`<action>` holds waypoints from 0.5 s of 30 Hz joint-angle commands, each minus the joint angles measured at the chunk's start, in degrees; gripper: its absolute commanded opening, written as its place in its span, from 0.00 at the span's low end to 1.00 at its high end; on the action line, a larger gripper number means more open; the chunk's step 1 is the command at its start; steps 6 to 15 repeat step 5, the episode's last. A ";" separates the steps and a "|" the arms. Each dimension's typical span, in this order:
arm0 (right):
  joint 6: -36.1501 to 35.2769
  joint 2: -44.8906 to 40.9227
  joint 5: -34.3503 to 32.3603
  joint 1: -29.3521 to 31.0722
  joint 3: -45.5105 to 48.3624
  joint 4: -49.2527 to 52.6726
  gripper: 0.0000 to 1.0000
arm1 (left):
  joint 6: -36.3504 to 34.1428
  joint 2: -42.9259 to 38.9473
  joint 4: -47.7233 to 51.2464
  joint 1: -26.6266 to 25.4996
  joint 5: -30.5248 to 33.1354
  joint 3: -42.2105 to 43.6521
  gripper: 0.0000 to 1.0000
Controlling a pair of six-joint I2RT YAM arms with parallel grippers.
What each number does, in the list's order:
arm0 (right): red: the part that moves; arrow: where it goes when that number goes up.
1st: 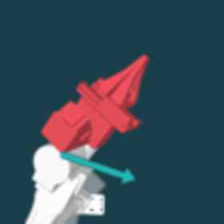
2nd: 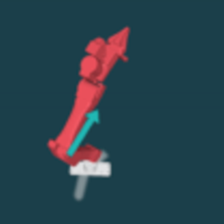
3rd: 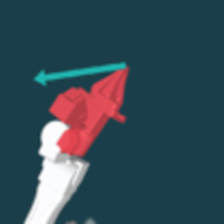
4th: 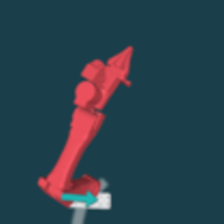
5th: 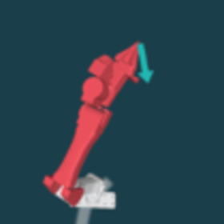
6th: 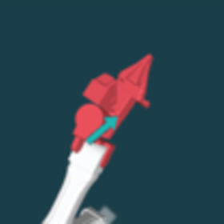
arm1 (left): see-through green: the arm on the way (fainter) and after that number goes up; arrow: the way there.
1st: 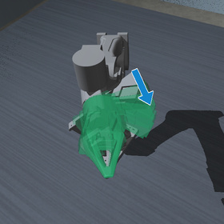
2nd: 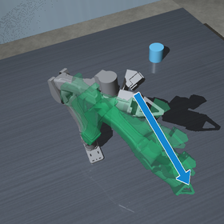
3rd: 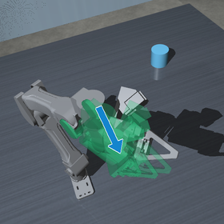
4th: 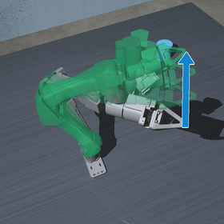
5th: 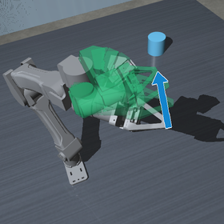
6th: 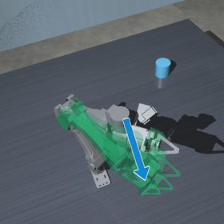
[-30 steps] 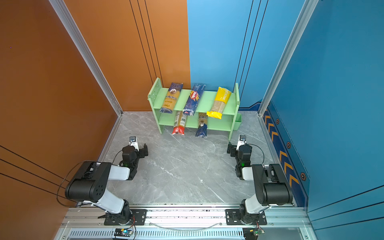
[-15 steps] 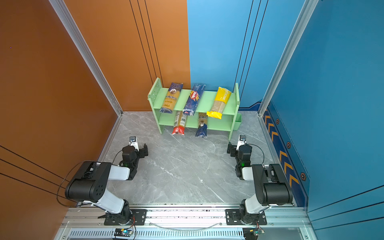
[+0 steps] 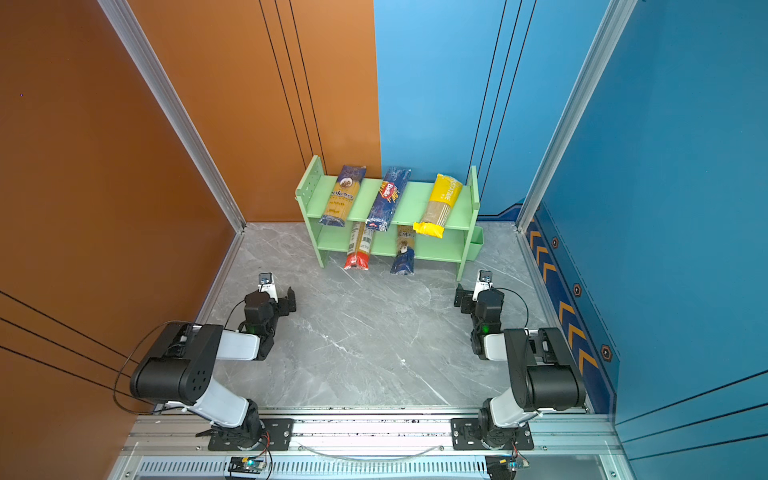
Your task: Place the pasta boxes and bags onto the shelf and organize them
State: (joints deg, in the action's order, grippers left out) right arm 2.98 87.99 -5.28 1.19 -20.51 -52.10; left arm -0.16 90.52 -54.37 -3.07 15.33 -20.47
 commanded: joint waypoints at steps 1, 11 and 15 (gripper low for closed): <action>0.35 0.62 -1.09 0.35 -0.93 0.15 1.00 | 0.00 -0.74 0.23 -0.15 -0.59 -0.90 0.98; 0.33 0.61 -1.06 0.30 -0.93 0.15 1.00 | 0.07 -0.80 0.23 -0.21 -0.61 -0.84 0.98; 0.33 0.61 -1.06 0.30 -0.93 0.15 1.00 | 0.07 -0.80 0.23 -0.21 -0.61 -0.84 0.98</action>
